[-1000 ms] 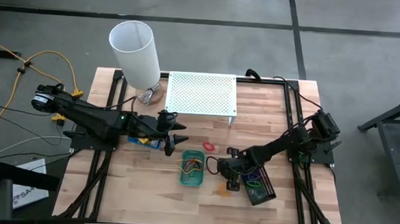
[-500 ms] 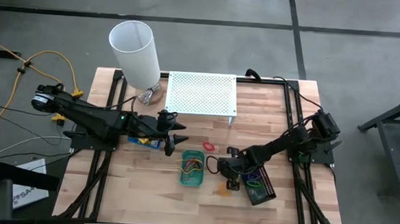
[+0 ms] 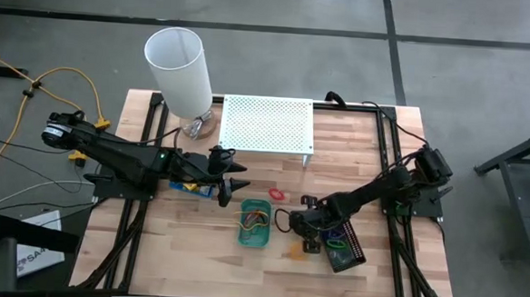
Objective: Pick & Place Office Desk Supplies
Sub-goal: Put the black spiral keychain band into the black bin
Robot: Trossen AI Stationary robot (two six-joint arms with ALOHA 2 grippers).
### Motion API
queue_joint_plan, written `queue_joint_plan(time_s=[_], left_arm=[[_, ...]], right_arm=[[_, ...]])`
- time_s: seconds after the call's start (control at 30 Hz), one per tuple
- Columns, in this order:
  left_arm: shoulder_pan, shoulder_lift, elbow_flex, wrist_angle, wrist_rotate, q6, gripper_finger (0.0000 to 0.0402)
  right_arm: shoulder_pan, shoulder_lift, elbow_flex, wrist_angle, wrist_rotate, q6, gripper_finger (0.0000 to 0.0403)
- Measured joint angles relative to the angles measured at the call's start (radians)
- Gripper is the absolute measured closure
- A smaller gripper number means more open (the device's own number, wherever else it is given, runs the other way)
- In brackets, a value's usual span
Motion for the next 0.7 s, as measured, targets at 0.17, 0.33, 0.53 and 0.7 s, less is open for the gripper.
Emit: queue_joint_plan(time_s=[0.17, 0.33, 0.53, 0.7], left_arm=[[0.0, 0.0, 0.0, 0.005, 0.0, 0.0, 0.0172], [0.0, 0.0, 0.0, 0.013, 0.0, 0.0, 0.0172], [0.0, 0.0, 0.0, 0.023, 0.0, 0.0, 0.0172], [0.0, 0.0, 0.0, 0.027, 0.0, 0.0, 0.0172]], right_arm=[[-0.007, -0.096, 0.031, -0.083, 0.02, -0.016, 0.0374], [0.001, -0.148, 0.032, -0.14, 0.061, -0.014, 0.0374], [0.019, -0.169, 0.034, -0.15, 0.091, 0.009, 0.0374], [0.051, -0.17, 0.035, -0.16, 0.092, 0.053, 0.0375]])
